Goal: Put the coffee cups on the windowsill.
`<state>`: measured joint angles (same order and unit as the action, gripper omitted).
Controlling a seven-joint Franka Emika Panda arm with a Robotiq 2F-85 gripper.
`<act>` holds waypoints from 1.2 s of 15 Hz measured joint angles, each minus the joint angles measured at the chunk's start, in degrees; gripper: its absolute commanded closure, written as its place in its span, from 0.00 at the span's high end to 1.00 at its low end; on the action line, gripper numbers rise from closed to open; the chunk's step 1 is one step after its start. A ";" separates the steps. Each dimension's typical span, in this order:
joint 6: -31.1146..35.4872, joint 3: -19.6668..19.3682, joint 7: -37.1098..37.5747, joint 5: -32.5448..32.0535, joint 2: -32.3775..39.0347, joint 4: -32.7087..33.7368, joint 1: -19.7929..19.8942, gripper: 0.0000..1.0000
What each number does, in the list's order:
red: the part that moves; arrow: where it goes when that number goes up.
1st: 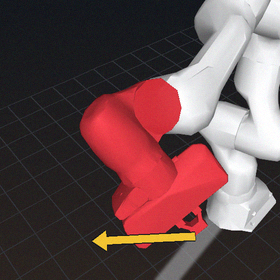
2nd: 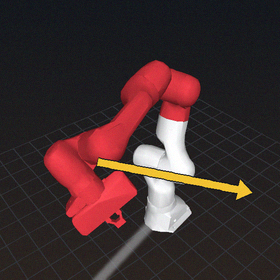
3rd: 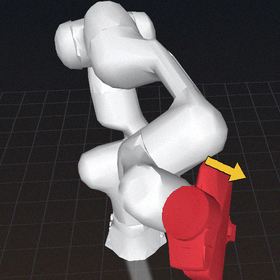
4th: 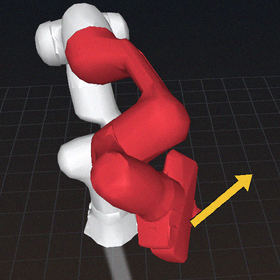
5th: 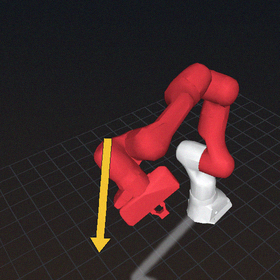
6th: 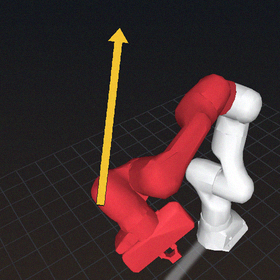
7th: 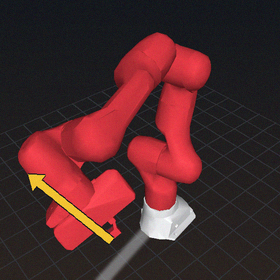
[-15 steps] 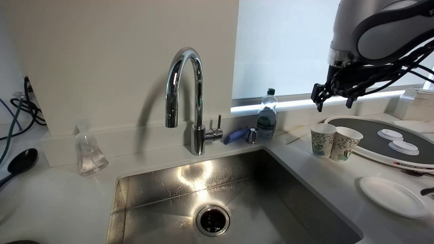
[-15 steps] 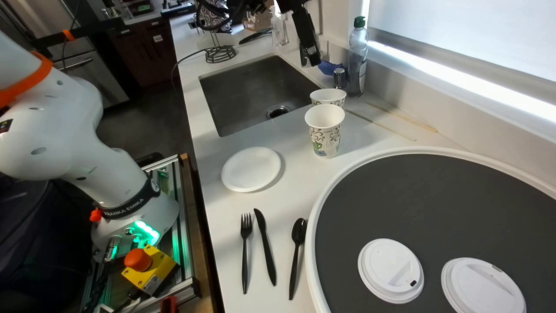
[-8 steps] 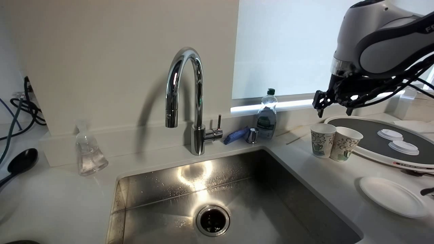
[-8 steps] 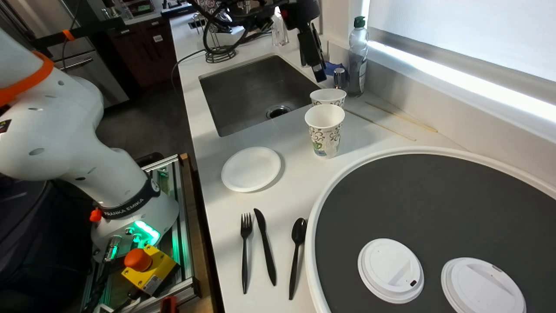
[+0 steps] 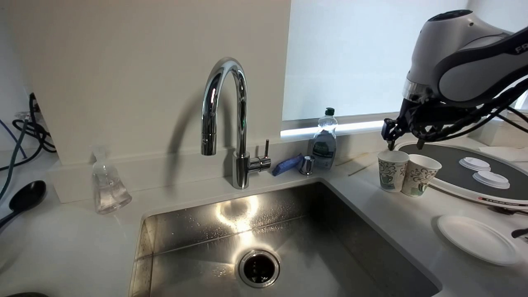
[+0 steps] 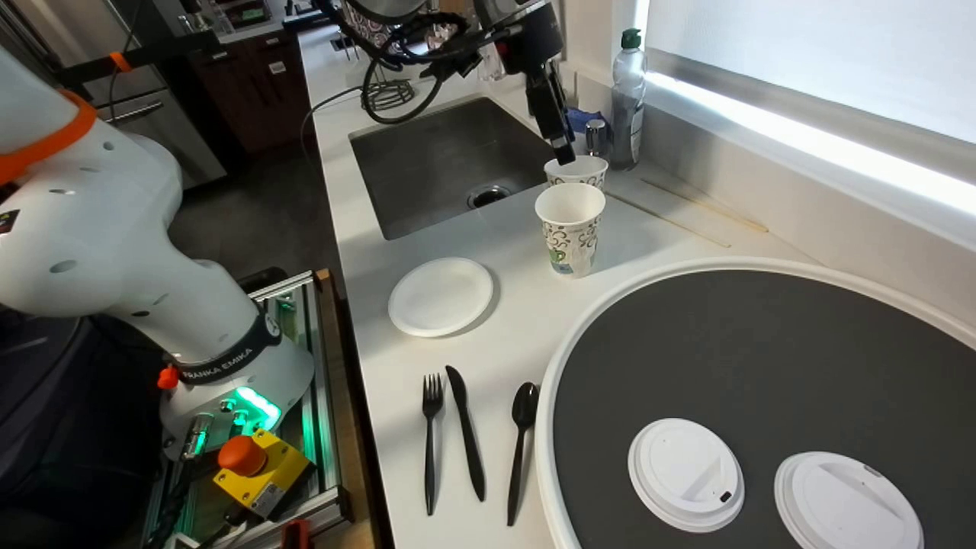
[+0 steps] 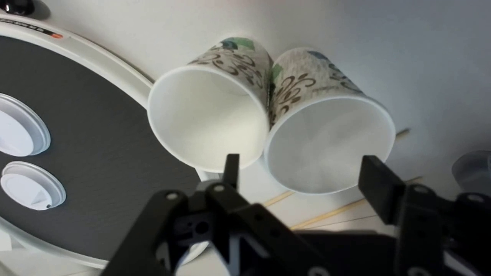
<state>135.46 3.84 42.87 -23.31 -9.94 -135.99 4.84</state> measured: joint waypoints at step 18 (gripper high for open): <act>1.48 -0.24 0.93 -0.29 0.71 -0.92 0.15 0.00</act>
<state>136.94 3.60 43.80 -23.60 -9.24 -136.91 4.99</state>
